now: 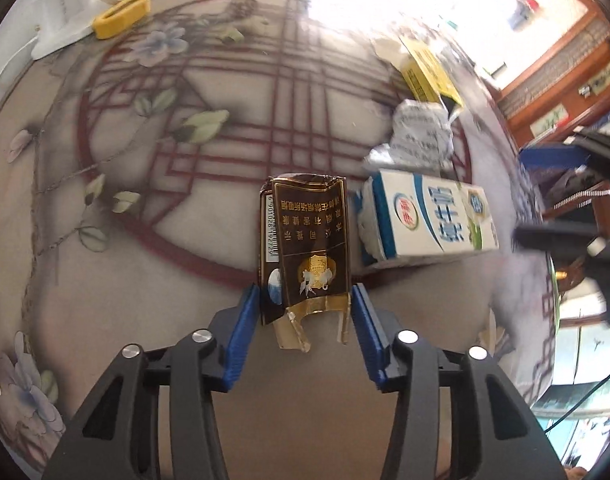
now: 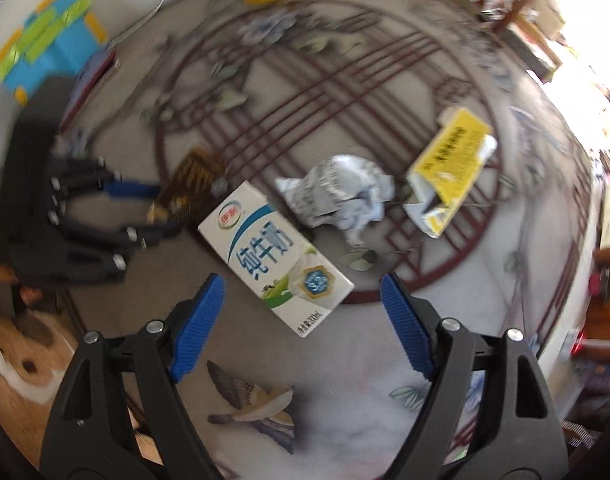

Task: Collect trash
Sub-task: 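Grasp the white milk carton with the right tool while the left tool grasps the brown cigarette pack, then lift the milk carton and brown pack and carry them toward the red bin, then lower the milk carton and brown pack over the red bin and open both tools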

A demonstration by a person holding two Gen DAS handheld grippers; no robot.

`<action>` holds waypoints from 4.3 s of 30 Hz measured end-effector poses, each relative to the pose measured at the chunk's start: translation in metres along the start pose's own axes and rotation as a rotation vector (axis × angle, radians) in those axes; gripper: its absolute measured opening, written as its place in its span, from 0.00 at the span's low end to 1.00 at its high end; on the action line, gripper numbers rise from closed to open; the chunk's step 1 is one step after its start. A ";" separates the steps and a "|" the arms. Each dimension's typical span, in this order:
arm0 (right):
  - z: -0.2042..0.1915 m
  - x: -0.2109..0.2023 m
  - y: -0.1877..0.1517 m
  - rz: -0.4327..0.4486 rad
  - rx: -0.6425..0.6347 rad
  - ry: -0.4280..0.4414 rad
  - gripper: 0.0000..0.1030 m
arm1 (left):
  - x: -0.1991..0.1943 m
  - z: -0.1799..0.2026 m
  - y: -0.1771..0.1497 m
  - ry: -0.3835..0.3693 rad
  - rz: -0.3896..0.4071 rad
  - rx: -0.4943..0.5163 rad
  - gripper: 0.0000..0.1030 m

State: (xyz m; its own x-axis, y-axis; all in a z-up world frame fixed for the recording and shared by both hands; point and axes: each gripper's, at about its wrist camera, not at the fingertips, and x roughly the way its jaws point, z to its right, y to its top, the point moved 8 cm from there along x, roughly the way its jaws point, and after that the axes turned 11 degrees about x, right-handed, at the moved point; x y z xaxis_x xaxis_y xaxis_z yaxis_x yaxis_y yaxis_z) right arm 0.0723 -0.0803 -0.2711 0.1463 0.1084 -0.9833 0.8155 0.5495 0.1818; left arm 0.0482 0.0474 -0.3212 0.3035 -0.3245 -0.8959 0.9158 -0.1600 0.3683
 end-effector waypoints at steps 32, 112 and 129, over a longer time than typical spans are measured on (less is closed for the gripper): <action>-0.052 0.026 0.033 0.006 0.119 0.136 0.56 | -0.035 -0.055 0.041 0.089 0.150 -0.123 0.39; 0.208 -0.179 -0.191 0.708 1.071 0.262 0.56 | -0.071 0.293 0.137 0.021 0.288 0.448 0.38; 0.270 -0.186 -0.263 0.736 1.163 0.224 0.56 | -0.044 0.375 0.139 -0.006 0.275 0.506 0.38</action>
State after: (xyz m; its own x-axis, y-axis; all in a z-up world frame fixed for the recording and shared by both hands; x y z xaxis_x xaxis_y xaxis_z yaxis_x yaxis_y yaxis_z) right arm -0.0185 -0.4687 -0.1383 0.7378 0.2580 -0.6238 0.5999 -0.6744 0.4306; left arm 0.0637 -0.3105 -0.1373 0.5099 -0.4218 -0.7497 0.5636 -0.4946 0.6616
